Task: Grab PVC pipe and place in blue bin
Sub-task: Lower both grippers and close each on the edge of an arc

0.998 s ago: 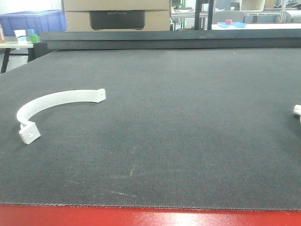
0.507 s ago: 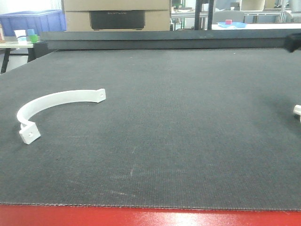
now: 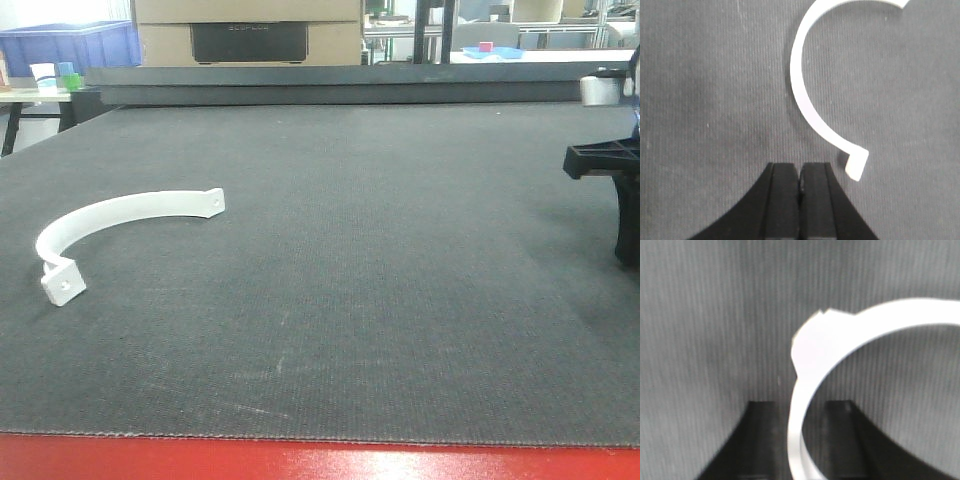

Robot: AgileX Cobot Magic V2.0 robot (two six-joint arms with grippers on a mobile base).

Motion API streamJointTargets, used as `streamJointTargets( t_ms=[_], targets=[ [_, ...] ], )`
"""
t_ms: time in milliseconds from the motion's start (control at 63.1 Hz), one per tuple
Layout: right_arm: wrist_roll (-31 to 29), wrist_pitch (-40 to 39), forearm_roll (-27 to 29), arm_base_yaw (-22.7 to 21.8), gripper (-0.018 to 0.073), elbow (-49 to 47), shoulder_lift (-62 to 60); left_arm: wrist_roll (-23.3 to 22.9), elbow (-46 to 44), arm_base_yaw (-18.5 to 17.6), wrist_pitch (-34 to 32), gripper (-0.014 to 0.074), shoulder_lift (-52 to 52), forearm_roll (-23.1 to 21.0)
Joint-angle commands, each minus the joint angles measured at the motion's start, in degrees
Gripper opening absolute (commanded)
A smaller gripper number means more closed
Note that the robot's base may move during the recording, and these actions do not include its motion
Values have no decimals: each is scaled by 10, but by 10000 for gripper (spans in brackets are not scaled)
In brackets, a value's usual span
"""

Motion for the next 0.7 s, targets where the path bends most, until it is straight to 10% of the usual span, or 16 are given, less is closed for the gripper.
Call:
streamJointTargets(
  t_ms=[0, 507, 681],
  targets=[
    [4, -12, -5, 0, 62, -4, 1, -1, -4, 0, -22, -111, -1, -5],
    [4, 12, -1, 0, 50, -4, 26, -1, -4, 0, -12, -111, -1, -16],
    [4, 30, -1, 0, -148, -21, 22, -1, -9, 0, 12, -111, -1, -20]
  ],
)
